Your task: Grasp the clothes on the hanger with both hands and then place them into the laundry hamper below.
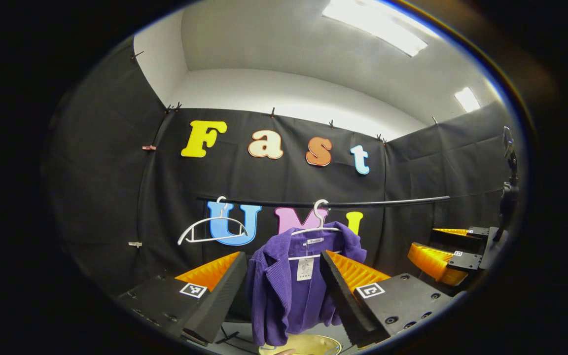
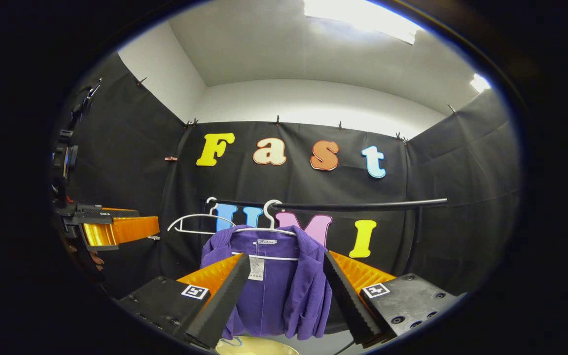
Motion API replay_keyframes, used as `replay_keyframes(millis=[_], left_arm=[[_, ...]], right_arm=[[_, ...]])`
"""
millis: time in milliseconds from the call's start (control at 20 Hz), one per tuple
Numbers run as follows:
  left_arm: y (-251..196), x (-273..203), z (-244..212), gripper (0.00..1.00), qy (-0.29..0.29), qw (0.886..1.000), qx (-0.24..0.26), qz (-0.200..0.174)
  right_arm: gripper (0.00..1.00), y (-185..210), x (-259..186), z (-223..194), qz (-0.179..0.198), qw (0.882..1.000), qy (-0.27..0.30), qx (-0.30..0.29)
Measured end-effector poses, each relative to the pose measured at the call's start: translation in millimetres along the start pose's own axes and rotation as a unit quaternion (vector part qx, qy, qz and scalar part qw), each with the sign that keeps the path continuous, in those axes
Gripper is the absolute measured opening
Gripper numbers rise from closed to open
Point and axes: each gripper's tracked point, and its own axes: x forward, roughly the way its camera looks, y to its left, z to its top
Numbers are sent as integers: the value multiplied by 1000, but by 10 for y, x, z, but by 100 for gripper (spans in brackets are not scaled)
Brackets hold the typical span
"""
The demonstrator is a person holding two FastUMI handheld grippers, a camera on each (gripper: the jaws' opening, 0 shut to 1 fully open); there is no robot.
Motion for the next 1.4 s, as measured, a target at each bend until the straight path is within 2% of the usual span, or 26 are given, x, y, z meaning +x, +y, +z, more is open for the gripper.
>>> replay_keyframes(millis=[200,550,750,1000,1250,1400], left_arm=[[93,-29,-35,94,9,1000,-2,-13],[311,-30,-156,94,32,998,-19,-60],[372,-30,-255,94,45,995,-35,-84],[295,78,-409,94,58,992,-37,-105],[121,345,-745,94,76,992,-30,-99],[14,606,-939,94,81,994,-28,-72]], right_arm=[[97,88,-17,-12,-14,1000,6,-3],[97,276,-116,-132,-67,998,23,-2],[97,474,-179,-250,-78,996,38,3],[97,462,-79,-427,-87,995,52,-7],[97,262,340,-729,-79,995,58,0],[97,49,738,-1010,-64,996,69,-1]])
